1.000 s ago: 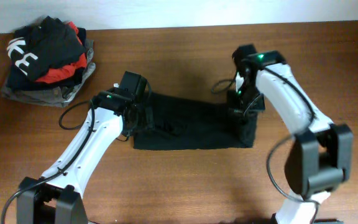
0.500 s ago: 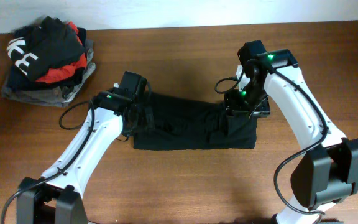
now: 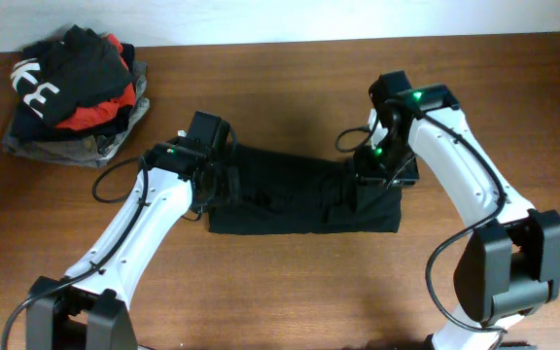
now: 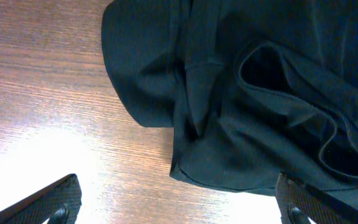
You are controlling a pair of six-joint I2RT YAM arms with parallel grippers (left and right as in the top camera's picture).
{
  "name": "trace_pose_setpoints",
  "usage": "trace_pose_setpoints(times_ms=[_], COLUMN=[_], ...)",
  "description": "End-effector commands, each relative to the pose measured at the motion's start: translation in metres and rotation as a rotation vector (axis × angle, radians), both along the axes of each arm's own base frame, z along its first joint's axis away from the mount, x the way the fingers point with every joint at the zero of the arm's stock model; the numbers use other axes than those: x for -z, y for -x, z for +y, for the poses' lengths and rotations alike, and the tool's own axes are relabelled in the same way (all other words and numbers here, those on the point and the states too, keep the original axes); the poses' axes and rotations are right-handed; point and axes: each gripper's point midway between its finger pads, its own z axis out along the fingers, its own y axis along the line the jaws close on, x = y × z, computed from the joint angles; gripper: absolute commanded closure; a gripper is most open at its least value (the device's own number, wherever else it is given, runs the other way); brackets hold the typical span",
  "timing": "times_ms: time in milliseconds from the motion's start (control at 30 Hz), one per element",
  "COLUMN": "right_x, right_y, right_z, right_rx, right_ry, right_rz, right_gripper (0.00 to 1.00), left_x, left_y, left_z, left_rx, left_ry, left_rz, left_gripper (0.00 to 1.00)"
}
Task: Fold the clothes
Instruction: 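Press the folded right end down with the right gripper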
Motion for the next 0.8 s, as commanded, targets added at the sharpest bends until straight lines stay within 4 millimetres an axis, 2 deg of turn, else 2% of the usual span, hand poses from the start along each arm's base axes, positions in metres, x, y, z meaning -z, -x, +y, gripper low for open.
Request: trace_pose_setpoints(times_ms=[0, 133, 267, 300, 600, 667, 767], right_x=[0.02, 0.037, 0.051, 0.054, 0.062, 0.065, 0.067], right_y=[0.009, 0.009, 0.009, 0.008, 0.001, 0.001, -0.001], right_z=[0.004, 0.016, 0.018, 0.018, 0.016, 0.015, 0.016], right_rx=[0.032, 0.063, 0.126, 0.137, 0.166, 0.171, 0.17], right_ry=[-0.004, -0.079, -0.088, -0.088, -0.069, -0.063, -0.065], right_rz=[0.047, 0.046, 0.046, 0.043, 0.025, 0.033, 0.029], right_gripper=[0.42, 0.45, 0.59, 0.6, 0.73, 0.79, 0.96], left_x=[0.003, 0.003, 0.003, 0.003, 0.003, 0.003, 0.003], left_y=[0.0, 0.0, 0.002, 0.003, 0.004, 0.004, 0.004], left_z=[0.0, -0.001, 0.0, 0.0, 0.001, 0.001, 0.001], left_rx=[-0.009, -0.009, -0.009, -0.009, -0.009, -0.009, -0.009], left_ry=[0.006, 0.006, 0.004, 0.003, 0.001, 0.001, 0.001], left_rz=[0.008, 0.008, 0.014, 0.017, 0.021, 0.021, 0.021], left_gripper=[0.01, 0.01, 0.01, 0.01, 0.01, 0.01, 0.01])
